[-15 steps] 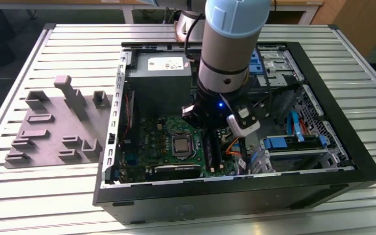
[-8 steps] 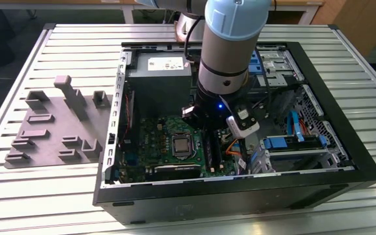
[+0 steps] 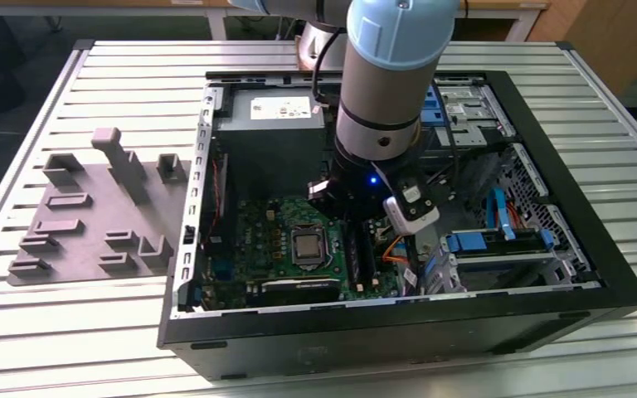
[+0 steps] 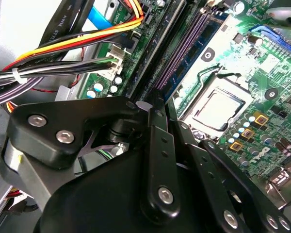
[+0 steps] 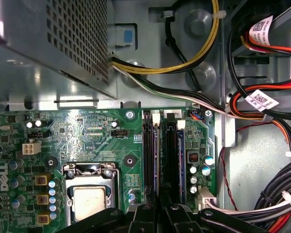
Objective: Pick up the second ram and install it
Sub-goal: 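Insert the second ram into the second slot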
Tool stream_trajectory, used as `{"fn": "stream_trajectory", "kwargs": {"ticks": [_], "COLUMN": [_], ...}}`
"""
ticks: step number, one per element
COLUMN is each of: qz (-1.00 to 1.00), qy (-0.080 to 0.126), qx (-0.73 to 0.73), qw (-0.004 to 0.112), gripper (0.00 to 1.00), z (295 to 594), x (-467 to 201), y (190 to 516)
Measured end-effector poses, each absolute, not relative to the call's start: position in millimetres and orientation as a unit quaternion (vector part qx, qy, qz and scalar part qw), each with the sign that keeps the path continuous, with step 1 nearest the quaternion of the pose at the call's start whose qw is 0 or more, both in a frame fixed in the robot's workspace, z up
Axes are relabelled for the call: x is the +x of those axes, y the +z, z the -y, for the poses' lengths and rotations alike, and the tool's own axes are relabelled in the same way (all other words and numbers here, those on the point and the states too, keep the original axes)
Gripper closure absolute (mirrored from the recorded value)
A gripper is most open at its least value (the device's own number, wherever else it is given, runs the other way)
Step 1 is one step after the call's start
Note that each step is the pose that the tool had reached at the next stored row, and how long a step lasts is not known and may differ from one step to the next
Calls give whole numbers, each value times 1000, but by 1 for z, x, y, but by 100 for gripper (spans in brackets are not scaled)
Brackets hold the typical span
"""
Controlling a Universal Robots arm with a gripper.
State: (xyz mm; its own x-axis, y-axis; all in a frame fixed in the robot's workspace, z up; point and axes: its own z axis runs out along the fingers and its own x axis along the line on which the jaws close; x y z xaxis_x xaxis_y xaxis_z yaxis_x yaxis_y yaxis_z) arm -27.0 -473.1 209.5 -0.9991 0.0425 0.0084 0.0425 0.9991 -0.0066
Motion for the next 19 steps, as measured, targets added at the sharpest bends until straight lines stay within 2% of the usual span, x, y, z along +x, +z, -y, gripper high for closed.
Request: {"fn": "stream_trajectory", "kwargs": {"ticks": [19], "qz": [1000], "qy": [3], "qx": [-15], "qw": [4], "gripper": [86], "z": [473], "x": [-27], "y": [211]}}
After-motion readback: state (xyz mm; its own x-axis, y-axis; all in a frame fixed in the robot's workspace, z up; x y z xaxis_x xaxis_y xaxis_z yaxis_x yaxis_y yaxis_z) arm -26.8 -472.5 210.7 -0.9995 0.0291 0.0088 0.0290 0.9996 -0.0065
